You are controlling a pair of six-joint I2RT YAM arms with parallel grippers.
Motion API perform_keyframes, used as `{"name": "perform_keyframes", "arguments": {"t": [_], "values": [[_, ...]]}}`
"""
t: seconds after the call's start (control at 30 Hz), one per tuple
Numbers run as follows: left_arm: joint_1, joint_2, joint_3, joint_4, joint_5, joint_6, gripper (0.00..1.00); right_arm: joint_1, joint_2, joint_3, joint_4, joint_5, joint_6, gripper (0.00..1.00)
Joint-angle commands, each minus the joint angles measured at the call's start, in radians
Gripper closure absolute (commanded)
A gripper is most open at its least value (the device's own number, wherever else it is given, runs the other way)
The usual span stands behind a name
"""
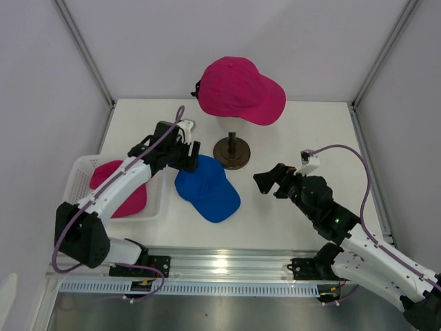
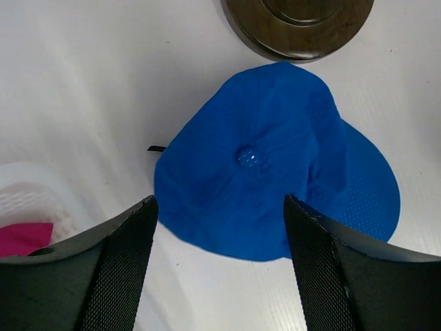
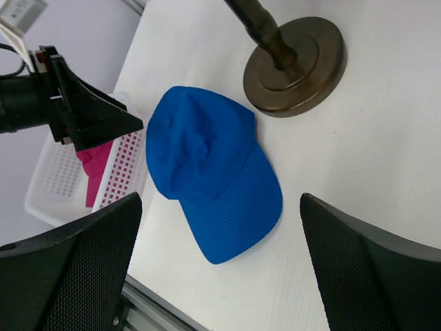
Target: Stack the hats
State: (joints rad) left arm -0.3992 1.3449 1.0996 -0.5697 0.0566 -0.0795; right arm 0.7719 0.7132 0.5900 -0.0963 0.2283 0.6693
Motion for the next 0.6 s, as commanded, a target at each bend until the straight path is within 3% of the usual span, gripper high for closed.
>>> {"name": "perform_keyframes", "arguments": {"t": [0.0, 0.37, 0.57], "values": [[-0.041, 0.077, 0.029, 0.079, -0.035, -0.016, 0.23, -0.005, -0.001, 0.002, -0.034, 0.057, 0.033, 0.00], [-0.081, 0.241, 0.025, 0.140, -0.035, -0.014, 0.20, -0.005, 0.014, 0.002, -0.042, 0.057, 0.041, 0.00], [-0.089, 0.240, -0.043, 0.255, -0.103, -0.057, 0.28, -0.008, 0.031, 0.007, -0.022, 0.055, 0.036, 0.00]]}}
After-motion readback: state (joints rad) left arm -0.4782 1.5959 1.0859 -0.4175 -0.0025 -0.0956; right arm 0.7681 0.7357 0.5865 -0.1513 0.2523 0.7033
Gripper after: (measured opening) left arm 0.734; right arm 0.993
